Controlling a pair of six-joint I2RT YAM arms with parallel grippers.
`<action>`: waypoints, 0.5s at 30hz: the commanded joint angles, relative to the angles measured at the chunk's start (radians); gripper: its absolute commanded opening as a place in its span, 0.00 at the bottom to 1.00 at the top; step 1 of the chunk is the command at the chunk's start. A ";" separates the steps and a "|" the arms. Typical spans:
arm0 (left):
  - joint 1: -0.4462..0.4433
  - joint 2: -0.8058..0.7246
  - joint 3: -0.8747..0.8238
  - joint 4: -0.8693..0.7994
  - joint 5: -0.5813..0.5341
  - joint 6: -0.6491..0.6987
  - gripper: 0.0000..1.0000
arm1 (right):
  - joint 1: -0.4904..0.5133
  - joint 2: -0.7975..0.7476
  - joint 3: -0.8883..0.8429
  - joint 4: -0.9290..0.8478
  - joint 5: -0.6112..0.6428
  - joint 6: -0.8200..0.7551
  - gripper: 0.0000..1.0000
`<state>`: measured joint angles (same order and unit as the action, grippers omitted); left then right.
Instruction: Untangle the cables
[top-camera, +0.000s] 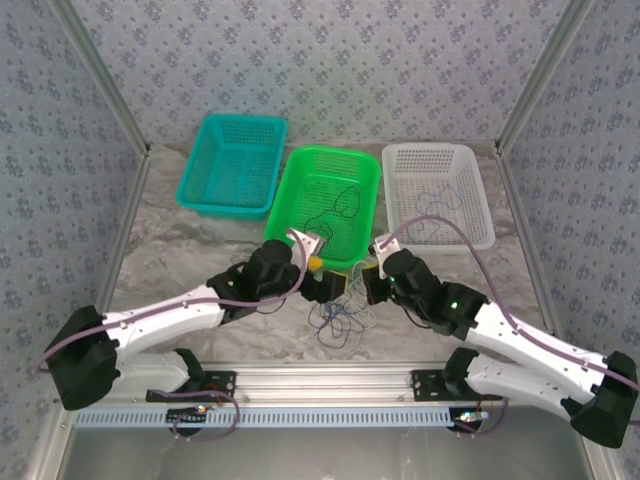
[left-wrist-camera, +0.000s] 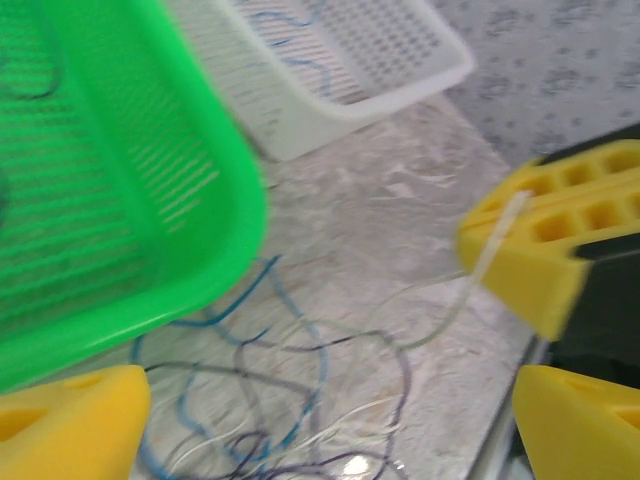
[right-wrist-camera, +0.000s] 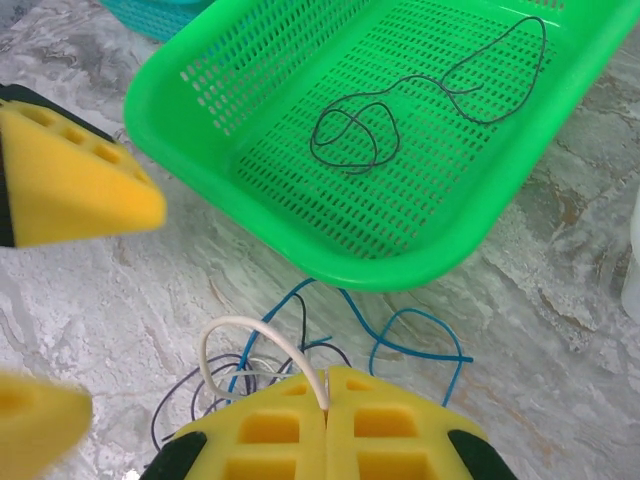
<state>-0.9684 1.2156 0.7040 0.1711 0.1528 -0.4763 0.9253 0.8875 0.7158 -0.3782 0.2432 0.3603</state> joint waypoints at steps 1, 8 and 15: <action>-0.025 0.030 0.041 0.120 0.076 0.050 0.90 | 0.015 0.039 0.057 -0.049 0.012 -0.025 0.00; -0.044 0.075 0.044 0.159 0.079 0.065 0.75 | 0.020 0.042 0.073 -0.031 -0.014 -0.009 0.00; -0.046 0.091 0.039 0.193 0.059 0.073 0.51 | 0.018 -0.012 0.090 -0.050 -0.042 -0.006 0.00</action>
<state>-1.0111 1.2961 0.7216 0.3115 0.2253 -0.4145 0.9382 0.9146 0.7586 -0.4168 0.2382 0.3534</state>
